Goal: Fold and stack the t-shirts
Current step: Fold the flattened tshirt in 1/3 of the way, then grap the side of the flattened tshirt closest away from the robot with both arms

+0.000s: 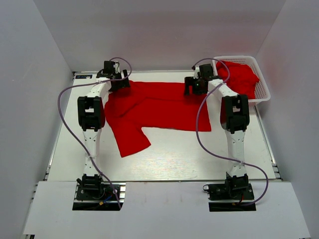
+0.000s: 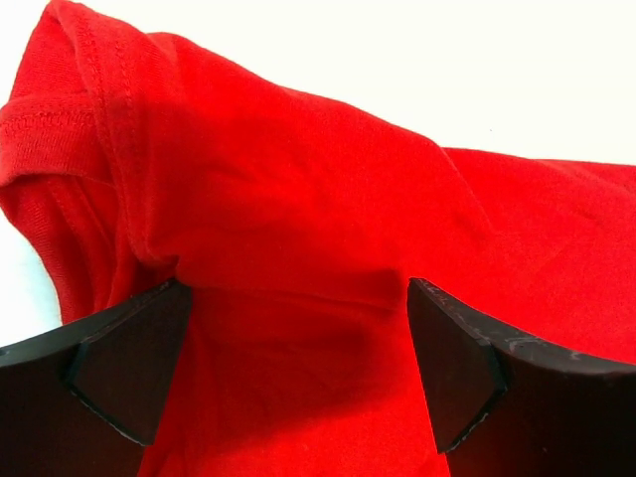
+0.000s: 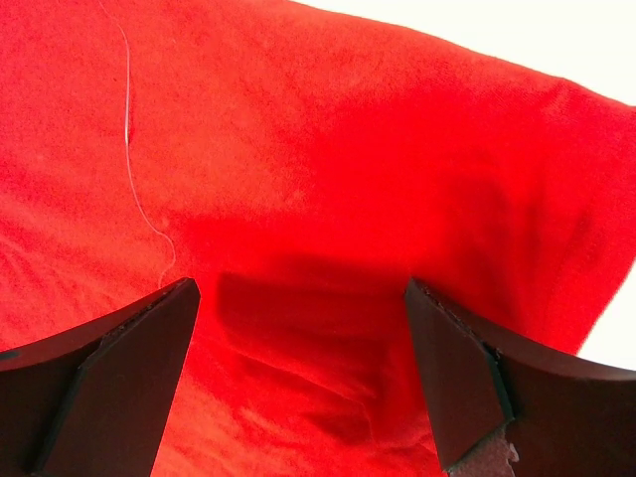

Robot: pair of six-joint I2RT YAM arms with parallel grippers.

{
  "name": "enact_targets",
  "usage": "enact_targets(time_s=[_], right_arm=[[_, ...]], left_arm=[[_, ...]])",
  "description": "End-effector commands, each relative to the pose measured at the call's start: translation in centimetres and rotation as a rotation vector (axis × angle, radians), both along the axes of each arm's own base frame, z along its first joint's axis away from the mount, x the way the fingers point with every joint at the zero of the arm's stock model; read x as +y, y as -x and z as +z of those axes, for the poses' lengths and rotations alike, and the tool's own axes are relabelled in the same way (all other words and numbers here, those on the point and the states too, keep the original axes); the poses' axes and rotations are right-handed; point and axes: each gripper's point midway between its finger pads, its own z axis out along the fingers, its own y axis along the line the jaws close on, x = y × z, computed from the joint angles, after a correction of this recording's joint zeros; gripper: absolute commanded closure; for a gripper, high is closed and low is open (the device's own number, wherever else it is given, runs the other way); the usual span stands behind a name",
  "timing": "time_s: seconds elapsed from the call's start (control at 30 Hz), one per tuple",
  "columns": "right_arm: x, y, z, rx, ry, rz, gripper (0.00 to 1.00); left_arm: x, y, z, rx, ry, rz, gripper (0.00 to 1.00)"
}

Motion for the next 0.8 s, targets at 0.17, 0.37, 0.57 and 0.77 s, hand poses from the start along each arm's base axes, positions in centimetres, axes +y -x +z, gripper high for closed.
enact_targets(time_s=[0.17, 0.37, 0.57, 0.77], right_arm=[[0.1, -1.3, 9.6, -0.181, 0.015, 0.008, 0.1], [-0.6, 3.4, 12.1, -0.18, 0.035, -0.035, 0.1], [-1.3, 10.4, 12.1, -0.136, 0.018, -0.089, 0.1], [-3.0, 18.3, 9.8, -0.079, 0.058, -0.176, 0.1]], left_arm=[[1.3, 0.1, 12.3, -0.173, -0.05, -0.023, 0.0], [1.3, 8.0, 17.7, -0.125, -0.076, 0.008, 0.0], [0.3, 20.1, 12.3, 0.098, 0.01, 0.058, 0.0], [-2.3, 32.3, 7.1, 0.313, -0.004, 0.01, 0.0]])
